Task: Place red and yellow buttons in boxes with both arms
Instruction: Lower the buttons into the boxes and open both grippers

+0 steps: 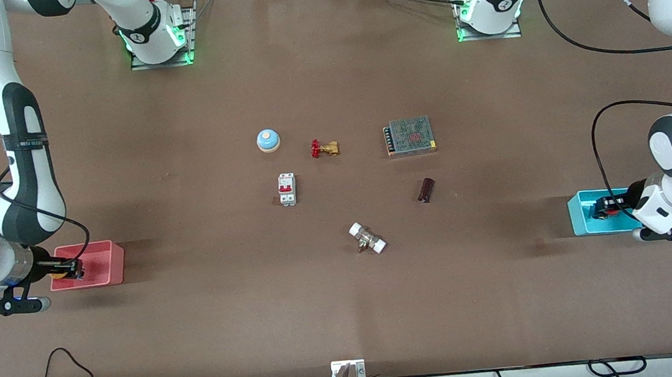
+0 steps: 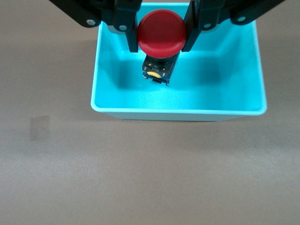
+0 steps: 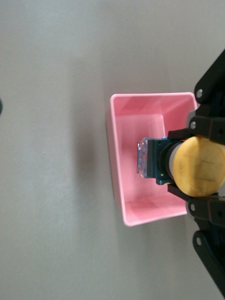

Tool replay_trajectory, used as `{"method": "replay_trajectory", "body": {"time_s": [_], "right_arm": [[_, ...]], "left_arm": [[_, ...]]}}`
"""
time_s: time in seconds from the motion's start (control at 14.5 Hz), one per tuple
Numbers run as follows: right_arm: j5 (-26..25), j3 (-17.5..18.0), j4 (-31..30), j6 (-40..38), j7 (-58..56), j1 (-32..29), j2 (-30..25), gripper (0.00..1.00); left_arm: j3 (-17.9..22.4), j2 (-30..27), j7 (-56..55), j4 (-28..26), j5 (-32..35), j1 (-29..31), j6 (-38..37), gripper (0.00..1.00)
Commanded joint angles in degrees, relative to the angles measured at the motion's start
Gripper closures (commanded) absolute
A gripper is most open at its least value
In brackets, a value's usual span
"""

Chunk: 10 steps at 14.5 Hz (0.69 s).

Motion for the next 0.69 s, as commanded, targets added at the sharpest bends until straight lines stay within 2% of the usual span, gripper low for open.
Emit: {"method": "replay_trajectory", "body": {"time_s": [0.0, 0.07, 0.21, 0.34, 0.41, 0.48, 0.62], "right_arm": [[0.1, 0.9, -2.2, -0.4, -0.7, -0.9, -0.7, 0.65], [0.3, 0.9, -2.5, -0.4, -0.7, -0.8, -0.6, 0.65], [0.3, 0.9, -3.2, -0.5, -0.7, -0.7, -0.7, 0.65], [0.3, 0.9, -3.7, -0.4, -0.7, -0.8, -0.5, 0.65], [0.3, 0.9, -3.9, 0.2, -0.7, -0.8, -0.4, 0.65], [0.4, 0.9, -3.9, 0.4, -0.7, -0.8, 0.0, 0.65], [0.4, 1.0, -3.9, 0.5, -0.7, -0.9, 0.1, 0.65]], "left_arm": [[-0.2, 0.2, 1.2, 0.8, 0.8, 0.4, -0.1, 0.49], [-0.2, 0.2, 1.1, 0.8, 0.8, 0.3, -0.1, 0.41], [-0.3, 0.1, 1.0, 1.0, 0.1, 0.4, -0.1, 0.36], [-0.3, -0.5, 0.9, 1.7, 0.3, 0.4, -0.1, 0.14], [-0.3, -0.5, 0.5, 4.4, 0.6, 0.1, -0.3, 0.01], [-0.3, -0.5, 0.3, 6.5, 0.6, -0.3, -0.9, 0.0], [-0.6, -1.9, -1.3, 6.8, 0.7, -0.5, -0.9, 0.0]]}}
